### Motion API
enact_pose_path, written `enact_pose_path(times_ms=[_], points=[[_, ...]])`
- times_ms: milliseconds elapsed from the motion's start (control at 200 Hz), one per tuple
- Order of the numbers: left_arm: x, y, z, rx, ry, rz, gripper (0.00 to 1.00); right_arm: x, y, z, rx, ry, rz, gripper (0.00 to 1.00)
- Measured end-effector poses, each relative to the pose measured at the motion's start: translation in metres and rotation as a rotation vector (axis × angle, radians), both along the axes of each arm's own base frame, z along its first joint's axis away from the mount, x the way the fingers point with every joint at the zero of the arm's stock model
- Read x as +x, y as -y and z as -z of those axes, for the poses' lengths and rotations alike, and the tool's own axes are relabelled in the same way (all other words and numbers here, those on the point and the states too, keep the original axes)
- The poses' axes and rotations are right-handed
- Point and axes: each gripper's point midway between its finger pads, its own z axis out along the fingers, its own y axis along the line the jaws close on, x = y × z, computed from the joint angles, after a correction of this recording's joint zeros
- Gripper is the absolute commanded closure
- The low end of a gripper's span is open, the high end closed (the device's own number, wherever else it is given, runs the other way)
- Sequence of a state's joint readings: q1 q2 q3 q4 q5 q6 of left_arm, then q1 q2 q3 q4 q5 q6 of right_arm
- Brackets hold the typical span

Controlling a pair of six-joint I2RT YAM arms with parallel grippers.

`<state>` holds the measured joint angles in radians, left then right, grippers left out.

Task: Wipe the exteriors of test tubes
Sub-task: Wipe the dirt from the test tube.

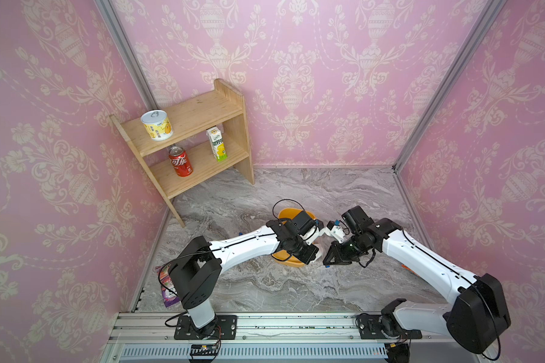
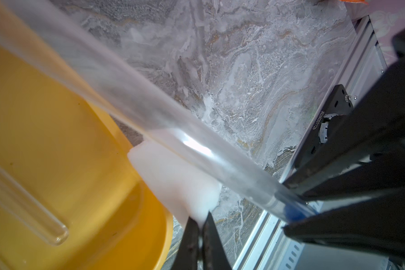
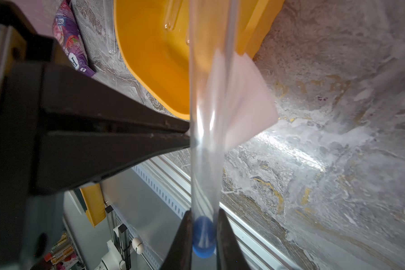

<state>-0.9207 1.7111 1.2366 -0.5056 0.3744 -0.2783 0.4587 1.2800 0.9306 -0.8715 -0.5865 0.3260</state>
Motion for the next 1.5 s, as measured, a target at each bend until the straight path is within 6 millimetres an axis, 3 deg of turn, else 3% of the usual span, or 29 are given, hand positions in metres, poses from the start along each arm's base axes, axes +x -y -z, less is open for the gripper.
enact_pose_path(times_ms=[365,790,1111,1316,1496], points=[[-0.013,0.013,-0.006,-0.047,-0.013,0.052,0.97,0.001,0.000,0.004,-0.008,-0.021,0.012,0.93],[-0.005,0.012,-0.009,-0.052,0.006,0.044,0.97,0.001,0.000,0.003,-0.005,-0.016,0.013,0.93],[0.063,0.003,-0.047,-0.151,0.107,-0.074,0.97,0.000,0.000,0.000,0.002,-0.005,0.010,0.93],[0.105,0.007,-0.081,-0.240,0.187,-0.124,0.97,0.000,-0.001,-0.001,0.008,-0.008,0.008,0.93],[0.131,0.001,-0.095,-0.292,0.228,-0.176,0.96,0.000,-0.001,-0.001,0.008,-0.009,0.008,0.93]])
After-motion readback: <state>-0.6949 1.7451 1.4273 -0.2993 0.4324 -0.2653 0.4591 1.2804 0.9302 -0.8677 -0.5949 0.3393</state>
